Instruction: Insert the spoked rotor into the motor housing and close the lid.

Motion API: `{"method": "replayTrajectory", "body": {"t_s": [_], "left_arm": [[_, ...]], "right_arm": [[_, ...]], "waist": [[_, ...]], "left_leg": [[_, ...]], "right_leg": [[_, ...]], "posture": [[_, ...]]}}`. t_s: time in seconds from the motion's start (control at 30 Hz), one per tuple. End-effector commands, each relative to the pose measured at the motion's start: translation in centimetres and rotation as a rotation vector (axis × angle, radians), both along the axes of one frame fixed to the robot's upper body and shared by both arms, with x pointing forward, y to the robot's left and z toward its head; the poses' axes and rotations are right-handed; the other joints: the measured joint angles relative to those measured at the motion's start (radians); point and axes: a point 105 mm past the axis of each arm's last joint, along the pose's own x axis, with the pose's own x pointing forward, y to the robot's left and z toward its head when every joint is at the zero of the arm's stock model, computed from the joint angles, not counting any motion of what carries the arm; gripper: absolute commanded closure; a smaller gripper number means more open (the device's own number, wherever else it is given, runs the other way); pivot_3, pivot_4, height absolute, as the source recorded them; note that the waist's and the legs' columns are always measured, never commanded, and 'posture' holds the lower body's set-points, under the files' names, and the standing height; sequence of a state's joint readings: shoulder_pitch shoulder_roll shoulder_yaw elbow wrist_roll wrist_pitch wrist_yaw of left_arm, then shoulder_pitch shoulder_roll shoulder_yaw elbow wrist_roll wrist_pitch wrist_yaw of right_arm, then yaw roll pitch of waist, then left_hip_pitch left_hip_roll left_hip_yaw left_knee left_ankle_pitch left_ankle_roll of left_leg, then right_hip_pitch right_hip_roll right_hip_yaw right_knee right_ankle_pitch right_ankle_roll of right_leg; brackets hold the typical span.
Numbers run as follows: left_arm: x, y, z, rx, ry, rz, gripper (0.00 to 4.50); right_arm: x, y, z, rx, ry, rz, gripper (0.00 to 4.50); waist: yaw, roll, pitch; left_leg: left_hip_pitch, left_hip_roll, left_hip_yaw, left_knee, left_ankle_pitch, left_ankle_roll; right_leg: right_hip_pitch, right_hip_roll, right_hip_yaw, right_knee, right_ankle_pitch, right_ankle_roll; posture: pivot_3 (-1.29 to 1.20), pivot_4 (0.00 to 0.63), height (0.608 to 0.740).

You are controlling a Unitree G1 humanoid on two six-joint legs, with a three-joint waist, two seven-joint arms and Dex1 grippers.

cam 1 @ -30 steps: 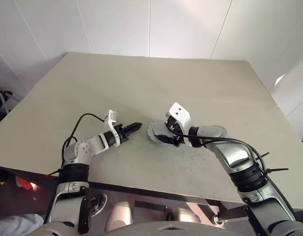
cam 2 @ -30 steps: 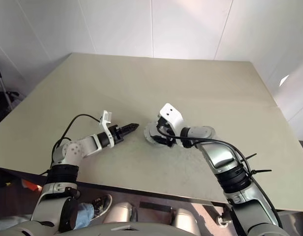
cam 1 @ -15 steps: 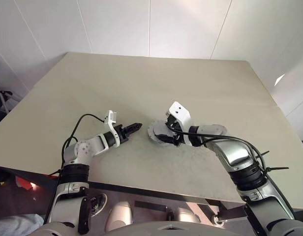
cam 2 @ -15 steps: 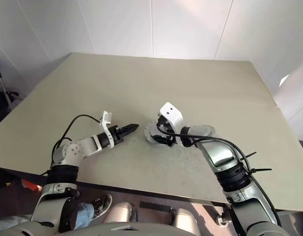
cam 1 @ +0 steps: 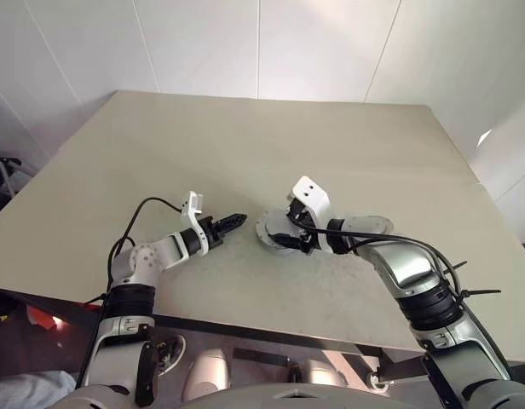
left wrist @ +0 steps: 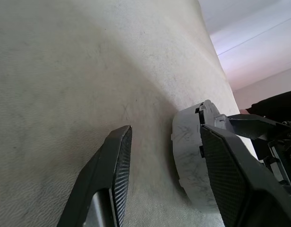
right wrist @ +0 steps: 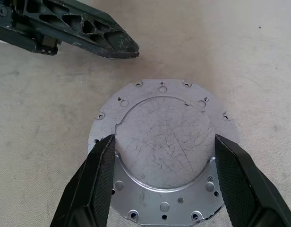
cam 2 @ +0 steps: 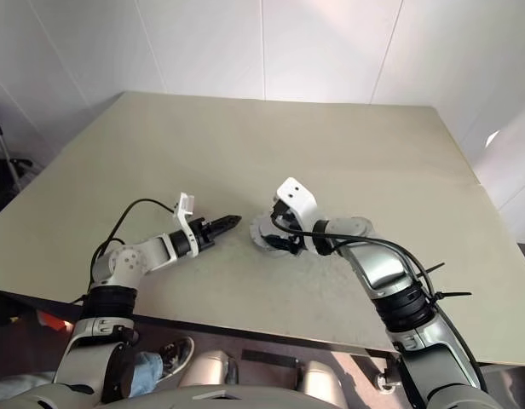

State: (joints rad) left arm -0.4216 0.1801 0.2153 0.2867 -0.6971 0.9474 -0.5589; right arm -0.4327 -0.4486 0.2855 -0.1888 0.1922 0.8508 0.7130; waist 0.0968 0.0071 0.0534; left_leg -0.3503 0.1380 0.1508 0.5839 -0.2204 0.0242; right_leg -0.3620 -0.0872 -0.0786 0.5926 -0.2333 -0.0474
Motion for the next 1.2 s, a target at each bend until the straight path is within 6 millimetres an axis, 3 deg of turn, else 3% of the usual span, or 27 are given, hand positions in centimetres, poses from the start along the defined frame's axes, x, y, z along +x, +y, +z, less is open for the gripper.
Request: {"method": "replayTrajectory", "body": {"t_s": [0.03,0.17,0.63,1.0,1.2], "left_arm": [[0.2,0.0,0.9,-0.002,-0.042,-0.003,2.06],[0.1,-0.1,0.8,-0.002,-0.042,-0.006,2.06],[0.1,-0.1,0.7,0.000,-0.040,-0.007,2.06],[-0.1,-0.2,0.7,-0.001,-0.037,-0.009,2.06],[-0.1,-0.2,0.8,-0.006,-0.042,-0.009,2.06]], "right_arm": [[0.6,0.9,3.0,0.096,-0.064,0.004,1.34],[1.1,1.1,3.6,0.125,-0.074,-0.018,1.34],[0.1,0.0,0.7,-0.005,-0.027,0.006,1.34],[0.6,0.4,2.1,0.050,-0.026,-0.016,1.34],[0.8,0.0,1.3,0.024,-0.018,-0.033,1.34]], "waist": [[-0.001,0.000,0.000],[-0.003,0.000,0.001],[-0.001,0.000,0.002],[-0.001,0.000,0.002],[-0.001,0.000,0.002]], "left_leg": [[0.000,0.000,0.000,0.000,0.000,0.000],[-0.001,0.000,0.000,0.003,0.001,-0.001],[0.000,0.002,-0.001,0.011,0.000,-0.006],[-0.001,0.002,-0.001,0.011,0.000,-0.006],[-0.001,0.002,-0.001,0.011,0.000,-0.006]], "right_leg": [[0.000,0.000,0.000,0.000,0.000,0.000],[-0.005,0.000,0.001,0.008,-0.001,-0.002],[-0.004,0.000,0.001,0.016,-0.002,-0.004],[-0.004,0.000,0.001,0.016,-0.002,-0.004],[-0.004,0.000,0.001,0.016,-0.002,-0.004]], "posture": [[0.00,0.000,0.740],[0.00,0.000,0.740],[0.00,0.000,0.740],[0.00,0.000,0.740],[0.00,0.000,0.740]]}}
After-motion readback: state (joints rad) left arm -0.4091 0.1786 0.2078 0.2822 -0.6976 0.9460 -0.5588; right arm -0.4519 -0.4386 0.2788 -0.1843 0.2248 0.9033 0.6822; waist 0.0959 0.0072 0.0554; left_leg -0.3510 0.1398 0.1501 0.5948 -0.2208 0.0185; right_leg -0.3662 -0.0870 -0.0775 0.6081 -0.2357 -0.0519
